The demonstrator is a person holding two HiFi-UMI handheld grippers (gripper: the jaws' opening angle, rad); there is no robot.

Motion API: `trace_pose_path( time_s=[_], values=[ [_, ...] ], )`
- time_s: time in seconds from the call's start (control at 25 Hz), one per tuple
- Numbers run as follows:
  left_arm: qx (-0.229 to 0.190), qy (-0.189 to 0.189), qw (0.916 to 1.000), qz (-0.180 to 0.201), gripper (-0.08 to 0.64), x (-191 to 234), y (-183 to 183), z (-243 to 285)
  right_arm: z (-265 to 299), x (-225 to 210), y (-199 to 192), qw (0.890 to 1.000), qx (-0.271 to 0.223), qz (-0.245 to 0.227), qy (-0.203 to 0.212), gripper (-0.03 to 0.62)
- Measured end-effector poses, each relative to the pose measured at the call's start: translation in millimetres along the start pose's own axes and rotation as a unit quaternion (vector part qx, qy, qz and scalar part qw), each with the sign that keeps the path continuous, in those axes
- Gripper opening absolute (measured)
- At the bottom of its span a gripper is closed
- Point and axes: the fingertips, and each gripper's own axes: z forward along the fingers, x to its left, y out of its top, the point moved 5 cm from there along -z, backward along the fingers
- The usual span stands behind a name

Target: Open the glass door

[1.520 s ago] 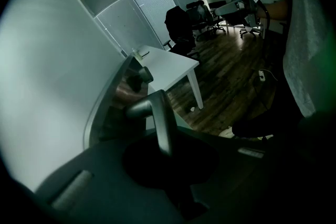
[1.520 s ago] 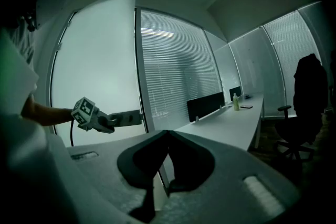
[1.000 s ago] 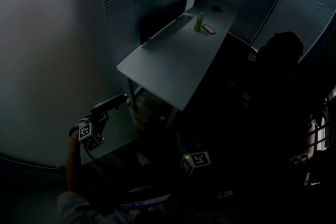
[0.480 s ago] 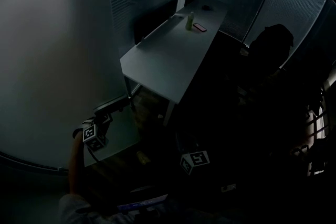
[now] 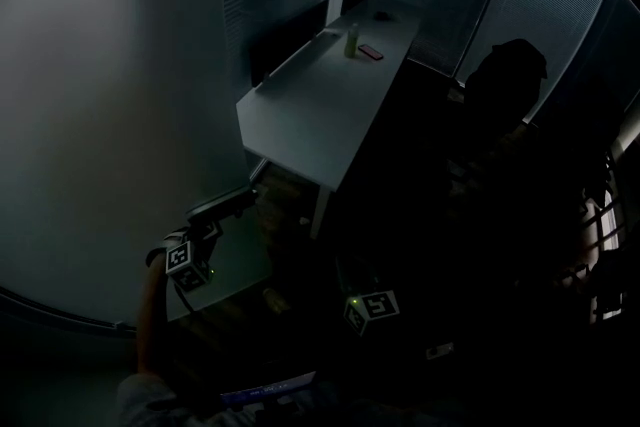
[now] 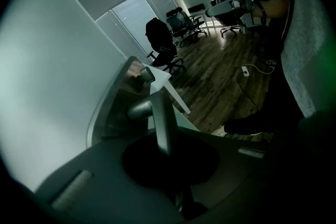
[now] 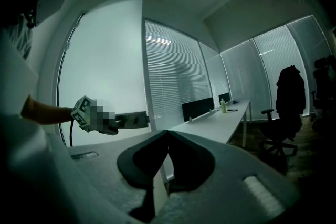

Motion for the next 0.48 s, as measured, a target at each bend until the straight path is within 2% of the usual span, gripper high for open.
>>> trace_pose_path(
  time_s=[0.48],
  values=[
    [-0.009,0.002,0.9997,0.022,0.002,-24.7,8.5,-9.9,-32.6,11.4,-0.9,1.000,-0.013,-0.004,-0.007,0.003]
  ],
)
